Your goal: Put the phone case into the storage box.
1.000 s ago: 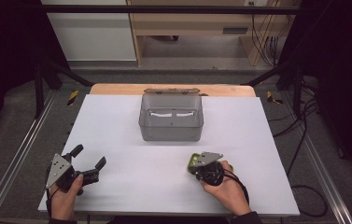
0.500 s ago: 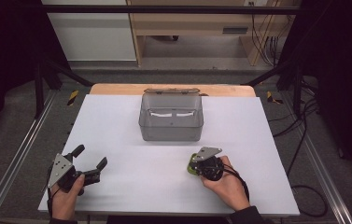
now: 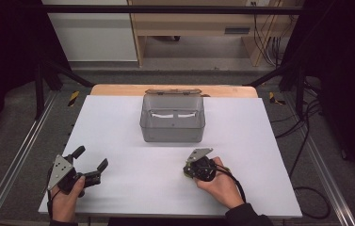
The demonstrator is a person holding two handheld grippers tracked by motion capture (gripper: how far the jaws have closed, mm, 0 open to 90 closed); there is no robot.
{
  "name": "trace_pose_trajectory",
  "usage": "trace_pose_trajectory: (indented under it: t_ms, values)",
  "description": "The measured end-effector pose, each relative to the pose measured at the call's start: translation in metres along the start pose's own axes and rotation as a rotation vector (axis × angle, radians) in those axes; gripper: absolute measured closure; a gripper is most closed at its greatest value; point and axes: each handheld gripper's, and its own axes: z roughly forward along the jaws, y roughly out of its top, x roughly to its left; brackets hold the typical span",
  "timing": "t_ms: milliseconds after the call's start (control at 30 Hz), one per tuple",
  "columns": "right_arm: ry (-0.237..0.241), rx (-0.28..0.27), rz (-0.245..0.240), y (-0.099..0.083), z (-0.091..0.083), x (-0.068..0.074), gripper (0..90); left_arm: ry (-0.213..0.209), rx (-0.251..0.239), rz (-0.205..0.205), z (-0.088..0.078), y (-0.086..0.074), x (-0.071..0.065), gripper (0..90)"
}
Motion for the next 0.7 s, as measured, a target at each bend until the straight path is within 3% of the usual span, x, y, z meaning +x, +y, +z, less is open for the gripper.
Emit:
trace_pose_trajectory:
  t_ms: [167,367,500,700]
  values:
    - [0.028,-0.002,-0.030,0.021,0.018,0.018,90.0,0.003,-0.002,0.003,-0.001,0.001,0.001,1.1]
    - [0.024,0.008,-0.051,0.054,0.044,0.042,90.0,0.002,-0.007,-0.003,-0.001,0.001,0.001,1.2]
    - [0.008,0.013,-0.059,0.065,0.053,0.049,90.0,-0.002,-0.007,0.000,0.000,0.001,0.001,1.2]
    - [0.013,0.013,-0.059,0.066,0.054,0.049,90.0,-0.003,-0.008,-0.005,0.000,0.000,0.001,1.2]
